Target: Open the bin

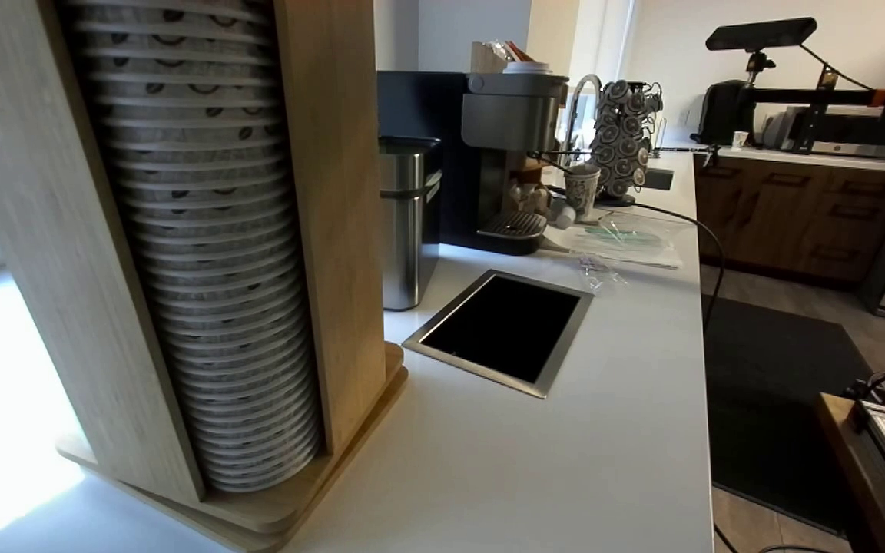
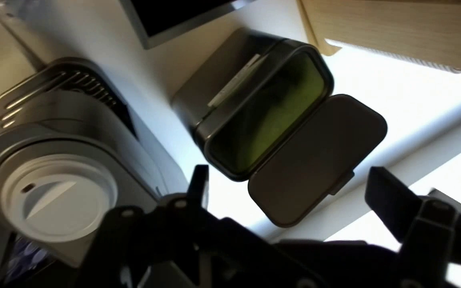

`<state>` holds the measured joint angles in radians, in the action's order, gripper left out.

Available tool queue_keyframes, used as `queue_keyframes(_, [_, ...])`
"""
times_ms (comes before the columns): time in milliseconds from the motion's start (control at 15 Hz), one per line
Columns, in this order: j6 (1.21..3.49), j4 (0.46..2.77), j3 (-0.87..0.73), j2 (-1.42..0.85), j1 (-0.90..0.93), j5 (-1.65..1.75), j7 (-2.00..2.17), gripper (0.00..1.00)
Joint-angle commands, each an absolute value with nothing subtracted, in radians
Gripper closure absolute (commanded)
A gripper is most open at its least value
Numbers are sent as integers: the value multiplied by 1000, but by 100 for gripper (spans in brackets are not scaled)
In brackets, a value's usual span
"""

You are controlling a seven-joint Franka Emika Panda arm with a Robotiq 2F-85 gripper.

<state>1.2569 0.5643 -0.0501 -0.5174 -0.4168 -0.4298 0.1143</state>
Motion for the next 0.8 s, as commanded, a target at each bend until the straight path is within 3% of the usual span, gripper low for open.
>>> queue_keyframes(0, [1233,620,-100,-427,-395,-296,-60,0])
queue_keyframes(733, [1253,593,-95,-436,-405,-290,-98,0])
